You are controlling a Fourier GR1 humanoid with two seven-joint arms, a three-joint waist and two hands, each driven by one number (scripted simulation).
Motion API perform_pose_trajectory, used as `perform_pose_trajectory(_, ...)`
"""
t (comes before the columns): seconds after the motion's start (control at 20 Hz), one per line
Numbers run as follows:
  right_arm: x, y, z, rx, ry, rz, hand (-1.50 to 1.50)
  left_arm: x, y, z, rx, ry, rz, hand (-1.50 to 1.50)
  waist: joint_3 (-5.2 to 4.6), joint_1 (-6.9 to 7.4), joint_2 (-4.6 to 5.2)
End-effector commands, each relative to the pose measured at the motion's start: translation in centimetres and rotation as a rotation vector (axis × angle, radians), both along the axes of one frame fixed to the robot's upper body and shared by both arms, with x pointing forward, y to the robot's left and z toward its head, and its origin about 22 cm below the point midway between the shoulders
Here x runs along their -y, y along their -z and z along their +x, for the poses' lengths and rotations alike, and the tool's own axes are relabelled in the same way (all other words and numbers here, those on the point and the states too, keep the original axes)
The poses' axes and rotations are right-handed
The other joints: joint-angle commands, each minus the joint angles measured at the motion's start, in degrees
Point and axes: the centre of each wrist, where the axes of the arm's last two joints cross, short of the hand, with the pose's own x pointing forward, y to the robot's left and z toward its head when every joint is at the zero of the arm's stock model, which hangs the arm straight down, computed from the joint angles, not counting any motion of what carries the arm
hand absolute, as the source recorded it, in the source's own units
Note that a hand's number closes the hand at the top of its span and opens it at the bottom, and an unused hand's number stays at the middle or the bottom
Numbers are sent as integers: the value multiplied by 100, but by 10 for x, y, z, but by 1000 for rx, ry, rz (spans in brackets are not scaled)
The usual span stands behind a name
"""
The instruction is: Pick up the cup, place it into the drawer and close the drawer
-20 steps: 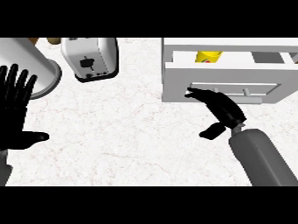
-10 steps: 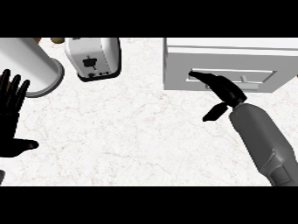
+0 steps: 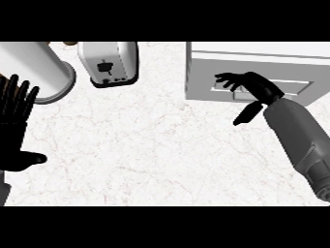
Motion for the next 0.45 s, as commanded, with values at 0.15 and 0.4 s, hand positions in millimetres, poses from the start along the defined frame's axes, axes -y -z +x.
perform_pose_trajectory(0.15,25,-26,13,-26,143,-56,-150,8,-3,4,15,22,14,-150,55,190,206)
perform_pose_trajectory(0.4,40,-31,12,-23,136,-32,-150,17,4,6,2,17,22,-150,59,182,234)
